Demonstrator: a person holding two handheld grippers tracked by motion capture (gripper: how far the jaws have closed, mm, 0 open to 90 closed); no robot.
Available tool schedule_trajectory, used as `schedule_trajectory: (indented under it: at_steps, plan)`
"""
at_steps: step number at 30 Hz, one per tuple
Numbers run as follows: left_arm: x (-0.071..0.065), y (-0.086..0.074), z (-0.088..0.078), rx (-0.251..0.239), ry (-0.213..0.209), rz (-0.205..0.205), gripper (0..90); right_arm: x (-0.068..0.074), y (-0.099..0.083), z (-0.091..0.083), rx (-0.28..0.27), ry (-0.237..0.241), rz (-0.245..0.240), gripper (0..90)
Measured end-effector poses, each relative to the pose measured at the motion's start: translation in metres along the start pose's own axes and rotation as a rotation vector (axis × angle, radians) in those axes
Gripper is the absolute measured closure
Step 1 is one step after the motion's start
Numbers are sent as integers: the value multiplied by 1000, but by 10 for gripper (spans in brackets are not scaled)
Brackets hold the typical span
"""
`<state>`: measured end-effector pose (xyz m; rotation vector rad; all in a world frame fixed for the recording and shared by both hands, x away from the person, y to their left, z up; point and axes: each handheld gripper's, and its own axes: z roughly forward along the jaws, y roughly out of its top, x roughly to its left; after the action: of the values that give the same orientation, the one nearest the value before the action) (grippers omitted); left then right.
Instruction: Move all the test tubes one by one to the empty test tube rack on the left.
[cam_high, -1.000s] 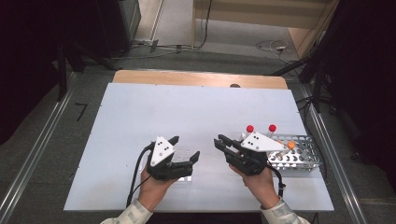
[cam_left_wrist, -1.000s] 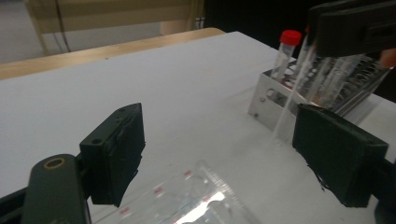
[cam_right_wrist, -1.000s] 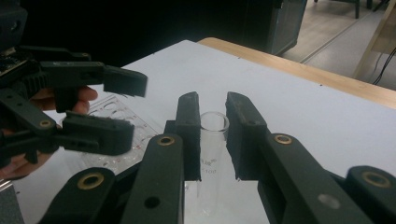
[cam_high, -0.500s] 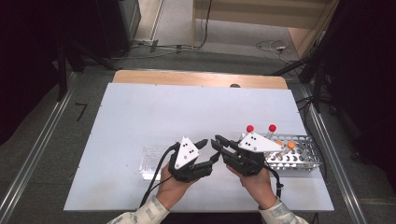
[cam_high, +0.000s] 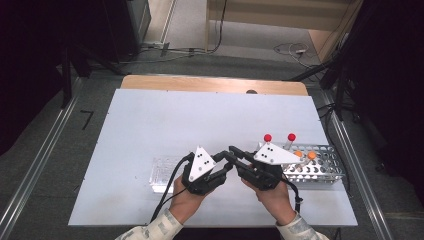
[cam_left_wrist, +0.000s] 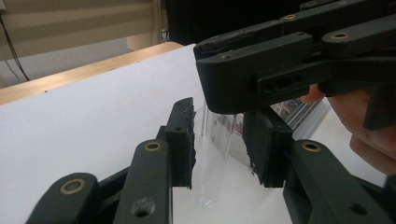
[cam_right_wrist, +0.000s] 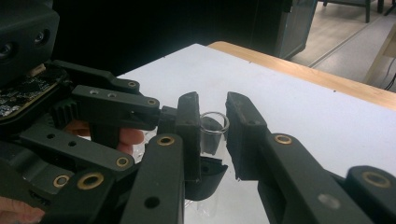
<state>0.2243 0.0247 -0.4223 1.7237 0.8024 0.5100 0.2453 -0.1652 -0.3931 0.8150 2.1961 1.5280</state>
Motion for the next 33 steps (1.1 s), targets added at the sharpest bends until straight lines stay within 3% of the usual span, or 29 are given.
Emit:
schedule_trajectory:
  at_steps: [5, 14, 19, 25, 29, 33]
  plan:
    - [-1, 0, 0, -8, -1, 6, 740, 0, 0, -1, -2, 0, 3, 736]
    - [-1, 0, 0, -22, -6, 7, 767, -2, 1, -2, -6, 9, 14, 722]
    - [1, 1, 0, -28, -5, -3, 768, -5, 4, -7, -32, 49, 34, 565]
    - [13, 5, -8, -54, 12, -52, 768, -16, 7, -23, -79, 38, 51, 471]
    - [24, 9, -15, -71, 27, -93, 767, -22, 2, -30, -76, 17, 57, 450]
    - [30, 11, -20, -80, 44, -93, 768, -30, -7, -35, -58, -7, 65, 449]
